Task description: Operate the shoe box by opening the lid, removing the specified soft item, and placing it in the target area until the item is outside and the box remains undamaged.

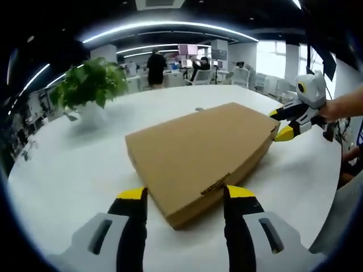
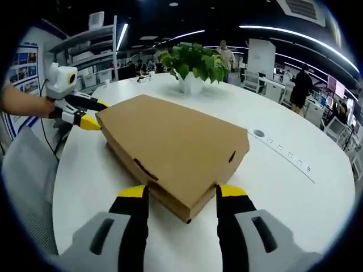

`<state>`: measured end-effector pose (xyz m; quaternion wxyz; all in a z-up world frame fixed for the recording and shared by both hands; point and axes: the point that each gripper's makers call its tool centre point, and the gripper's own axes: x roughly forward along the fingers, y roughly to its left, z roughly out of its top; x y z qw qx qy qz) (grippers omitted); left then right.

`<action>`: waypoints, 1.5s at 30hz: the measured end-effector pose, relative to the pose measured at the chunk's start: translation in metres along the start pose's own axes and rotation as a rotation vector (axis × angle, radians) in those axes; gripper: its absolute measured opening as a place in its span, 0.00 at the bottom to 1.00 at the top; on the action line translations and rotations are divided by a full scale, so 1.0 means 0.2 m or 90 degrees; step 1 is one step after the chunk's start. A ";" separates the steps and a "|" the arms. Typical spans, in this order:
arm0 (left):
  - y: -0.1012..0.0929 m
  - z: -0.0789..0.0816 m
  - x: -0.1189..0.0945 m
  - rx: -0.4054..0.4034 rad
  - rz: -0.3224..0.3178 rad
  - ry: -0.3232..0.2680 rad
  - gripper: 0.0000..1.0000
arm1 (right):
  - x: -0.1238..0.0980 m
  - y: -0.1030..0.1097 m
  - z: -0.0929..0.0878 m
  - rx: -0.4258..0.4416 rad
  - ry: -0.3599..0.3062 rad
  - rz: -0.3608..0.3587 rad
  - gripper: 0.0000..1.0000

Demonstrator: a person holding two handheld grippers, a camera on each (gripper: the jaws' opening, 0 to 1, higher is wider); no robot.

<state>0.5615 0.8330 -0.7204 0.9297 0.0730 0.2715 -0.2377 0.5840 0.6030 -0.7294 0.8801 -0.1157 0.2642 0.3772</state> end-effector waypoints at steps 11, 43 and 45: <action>0.01 -0.01 0.00 0.009 -0.013 0.001 0.50 | 0.00 0.02 0.00 0.018 -0.001 -0.020 0.41; 0.04 -0.02 -0.04 0.074 -0.121 0.031 0.47 | -0.11 0.20 -0.07 0.087 0.013 -0.085 0.39; 0.04 -0.03 -0.04 0.080 -0.130 0.034 0.47 | -0.12 0.22 -0.07 0.091 0.015 -0.089 0.39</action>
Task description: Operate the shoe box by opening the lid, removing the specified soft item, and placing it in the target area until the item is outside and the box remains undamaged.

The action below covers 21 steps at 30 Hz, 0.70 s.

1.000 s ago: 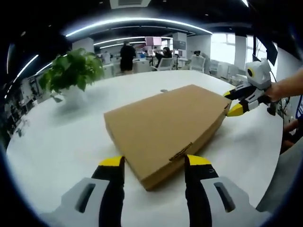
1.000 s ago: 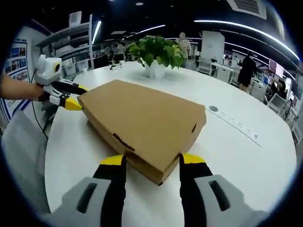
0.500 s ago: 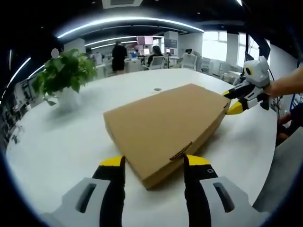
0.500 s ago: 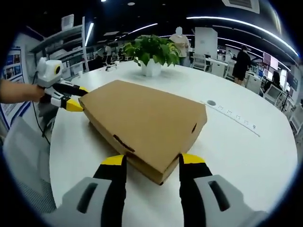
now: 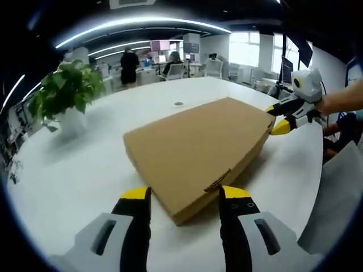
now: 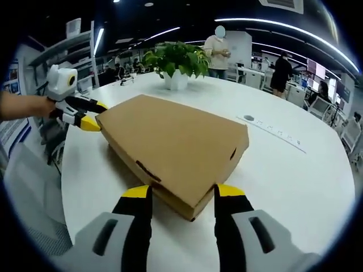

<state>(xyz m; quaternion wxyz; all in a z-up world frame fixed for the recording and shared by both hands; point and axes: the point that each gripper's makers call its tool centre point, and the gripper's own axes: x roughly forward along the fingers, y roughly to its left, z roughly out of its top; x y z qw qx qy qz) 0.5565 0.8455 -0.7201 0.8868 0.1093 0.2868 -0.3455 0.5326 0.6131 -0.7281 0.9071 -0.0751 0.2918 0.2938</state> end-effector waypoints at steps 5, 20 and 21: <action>0.00 -0.01 -0.01 0.014 -0.018 0.009 0.47 | -0.03 0.04 -0.03 -0.001 0.004 -0.010 0.38; -0.01 -0.06 -0.10 0.037 -0.050 0.029 0.47 | -0.10 0.18 -0.07 0.015 0.005 -0.020 0.36; -0.01 -0.07 -0.11 0.039 -0.052 0.030 0.47 | -0.10 0.19 -0.08 0.016 0.005 -0.019 0.36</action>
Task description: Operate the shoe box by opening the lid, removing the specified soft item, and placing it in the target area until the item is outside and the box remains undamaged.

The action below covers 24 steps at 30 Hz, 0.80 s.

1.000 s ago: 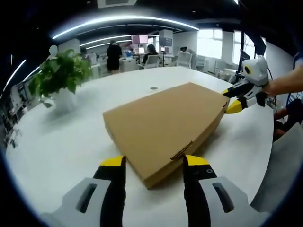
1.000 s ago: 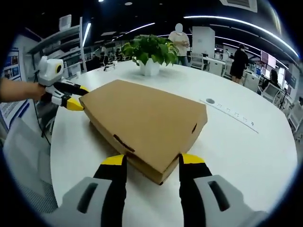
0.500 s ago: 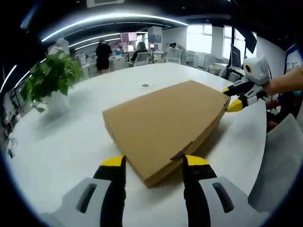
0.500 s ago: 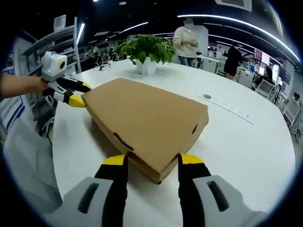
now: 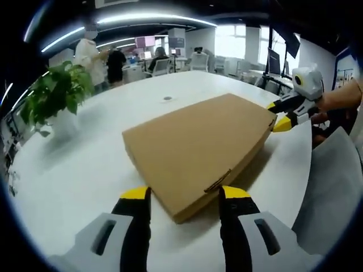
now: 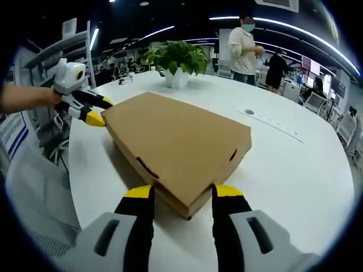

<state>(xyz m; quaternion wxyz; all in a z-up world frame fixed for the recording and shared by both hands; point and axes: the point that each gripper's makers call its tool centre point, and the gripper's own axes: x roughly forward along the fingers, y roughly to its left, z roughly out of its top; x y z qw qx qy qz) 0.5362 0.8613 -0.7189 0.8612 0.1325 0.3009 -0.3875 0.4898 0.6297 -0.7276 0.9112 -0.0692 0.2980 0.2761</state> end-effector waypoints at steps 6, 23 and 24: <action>-0.02 -0.03 -0.04 0.006 -0.008 0.004 0.47 | -0.04 0.07 -0.03 -0.004 0.003 0.005 0.35; -0.10 -0.13 -0.17 0.001 -0.007 0.015 0.47 | -0.11 0.19 -0.09 -0.006 -0.003 0.013 0.35; -0.10 -0.14 -0.17 0.001 -0.007 0.015 0.47 | -0.11 0.20 -0.09 -0.006 -0.003 0.015 0.35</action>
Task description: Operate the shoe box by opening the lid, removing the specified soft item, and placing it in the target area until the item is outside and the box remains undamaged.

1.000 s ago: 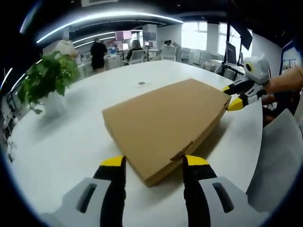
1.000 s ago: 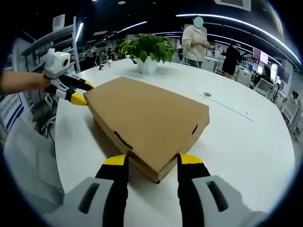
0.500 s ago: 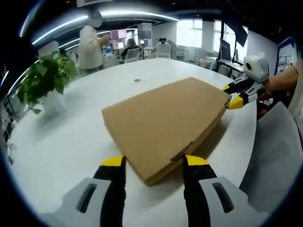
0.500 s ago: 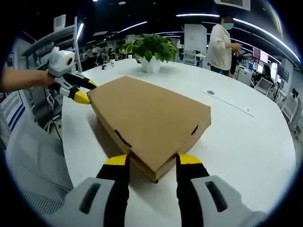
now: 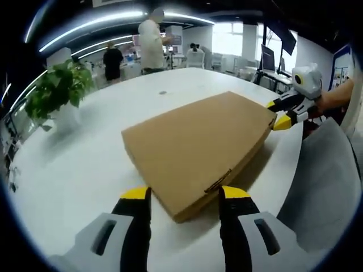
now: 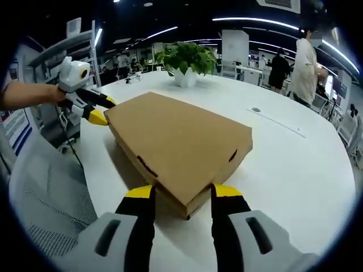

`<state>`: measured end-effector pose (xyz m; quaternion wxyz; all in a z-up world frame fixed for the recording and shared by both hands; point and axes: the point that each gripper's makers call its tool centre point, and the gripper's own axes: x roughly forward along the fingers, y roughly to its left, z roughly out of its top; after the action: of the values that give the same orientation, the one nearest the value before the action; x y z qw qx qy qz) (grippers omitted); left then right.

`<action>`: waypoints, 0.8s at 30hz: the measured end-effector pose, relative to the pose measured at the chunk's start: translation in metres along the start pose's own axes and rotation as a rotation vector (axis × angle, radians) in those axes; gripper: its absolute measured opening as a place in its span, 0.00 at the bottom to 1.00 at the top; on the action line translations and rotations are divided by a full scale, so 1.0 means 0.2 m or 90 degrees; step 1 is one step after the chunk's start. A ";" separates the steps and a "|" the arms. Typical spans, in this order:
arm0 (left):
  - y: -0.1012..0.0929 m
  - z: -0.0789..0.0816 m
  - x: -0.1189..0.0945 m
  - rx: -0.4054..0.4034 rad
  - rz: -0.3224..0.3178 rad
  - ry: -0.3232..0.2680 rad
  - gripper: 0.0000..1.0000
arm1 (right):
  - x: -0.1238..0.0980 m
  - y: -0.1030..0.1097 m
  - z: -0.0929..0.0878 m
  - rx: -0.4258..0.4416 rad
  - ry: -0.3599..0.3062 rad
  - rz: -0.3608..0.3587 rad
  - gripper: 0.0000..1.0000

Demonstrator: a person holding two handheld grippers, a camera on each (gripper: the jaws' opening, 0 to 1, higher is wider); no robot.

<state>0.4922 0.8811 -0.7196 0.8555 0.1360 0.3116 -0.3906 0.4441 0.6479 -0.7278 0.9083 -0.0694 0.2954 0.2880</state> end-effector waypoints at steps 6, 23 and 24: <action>-0.02 -0.02 -0.03 -0.004 0.001 -0.004 0.47 | -0.02 0.03 -0.01 -0.002 -0.003 0.003 0.35; -0.05 -0.03 -0.04 -0.012 -0.001 -0.019 0.52 | -0.02 0.04 -0.01 0.003 -0.026 0.004 0.36; -0.05 -0.03 -0.04 -0.009 -0.002 -0.018 0.53 | -0.02 0.04 -0.01 0.004 -0.027 0.005 0.37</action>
<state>0.4776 0.8821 -0.7182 0.8600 0.1242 0.3023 -0.3919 0.4354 0.6519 -0.7263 0.9134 -0.0591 0.2774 0.2920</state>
